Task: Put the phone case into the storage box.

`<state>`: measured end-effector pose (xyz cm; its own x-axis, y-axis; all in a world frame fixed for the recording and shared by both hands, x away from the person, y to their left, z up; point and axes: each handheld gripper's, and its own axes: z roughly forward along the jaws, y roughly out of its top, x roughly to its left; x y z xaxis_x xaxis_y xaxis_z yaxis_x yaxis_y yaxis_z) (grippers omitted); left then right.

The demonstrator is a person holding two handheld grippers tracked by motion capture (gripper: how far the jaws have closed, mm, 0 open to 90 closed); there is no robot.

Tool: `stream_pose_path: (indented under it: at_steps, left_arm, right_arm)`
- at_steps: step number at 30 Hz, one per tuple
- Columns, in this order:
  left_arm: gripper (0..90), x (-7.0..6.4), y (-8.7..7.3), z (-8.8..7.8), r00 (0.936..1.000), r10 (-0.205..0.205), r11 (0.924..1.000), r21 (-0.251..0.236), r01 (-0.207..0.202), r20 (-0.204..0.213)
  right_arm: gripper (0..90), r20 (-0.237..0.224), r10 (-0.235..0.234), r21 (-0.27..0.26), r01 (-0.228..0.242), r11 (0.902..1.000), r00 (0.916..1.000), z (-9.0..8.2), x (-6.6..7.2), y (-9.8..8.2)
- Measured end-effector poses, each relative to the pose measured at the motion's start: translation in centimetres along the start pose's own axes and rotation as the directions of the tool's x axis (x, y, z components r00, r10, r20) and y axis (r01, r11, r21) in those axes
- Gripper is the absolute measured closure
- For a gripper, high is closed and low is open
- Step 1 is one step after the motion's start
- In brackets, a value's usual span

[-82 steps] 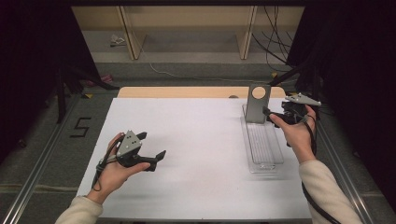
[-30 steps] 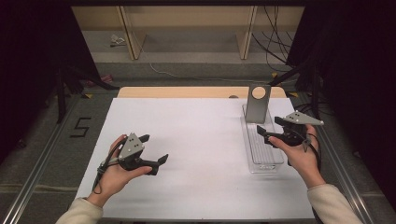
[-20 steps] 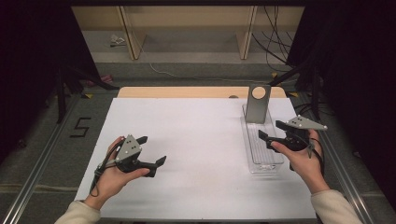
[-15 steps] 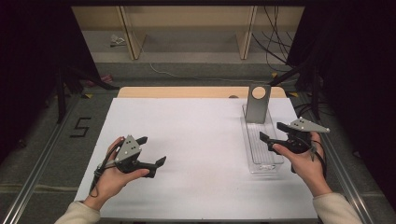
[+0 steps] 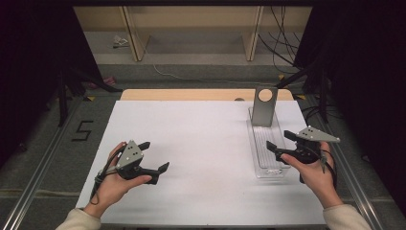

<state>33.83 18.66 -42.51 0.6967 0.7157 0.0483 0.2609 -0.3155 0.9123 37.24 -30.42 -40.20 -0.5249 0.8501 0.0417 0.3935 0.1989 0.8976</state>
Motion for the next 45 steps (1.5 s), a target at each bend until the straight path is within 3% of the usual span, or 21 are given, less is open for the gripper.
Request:
stream_pose_path:
  at_steps: [29,45]
  left_arm:
    - [5.3,-0.2,-0.7,-0.7,1.0,-0.007,1.0,0.003,0.007,0.005]
    - [5.3,-0.3,-1.2,-1.1,0.9999,-0.006,0.9999,0.01,0.006,0.009]
  right_arm:
    - [19.0,-0.016,-0.02,0.005,0.02,0.9998,0.9997,-1.6,0.8,-1.9]
    - [18.0,-0.027,-0.03,0.02,0.03,0.9993,0.9992,-1.7,1.1,-2.7]
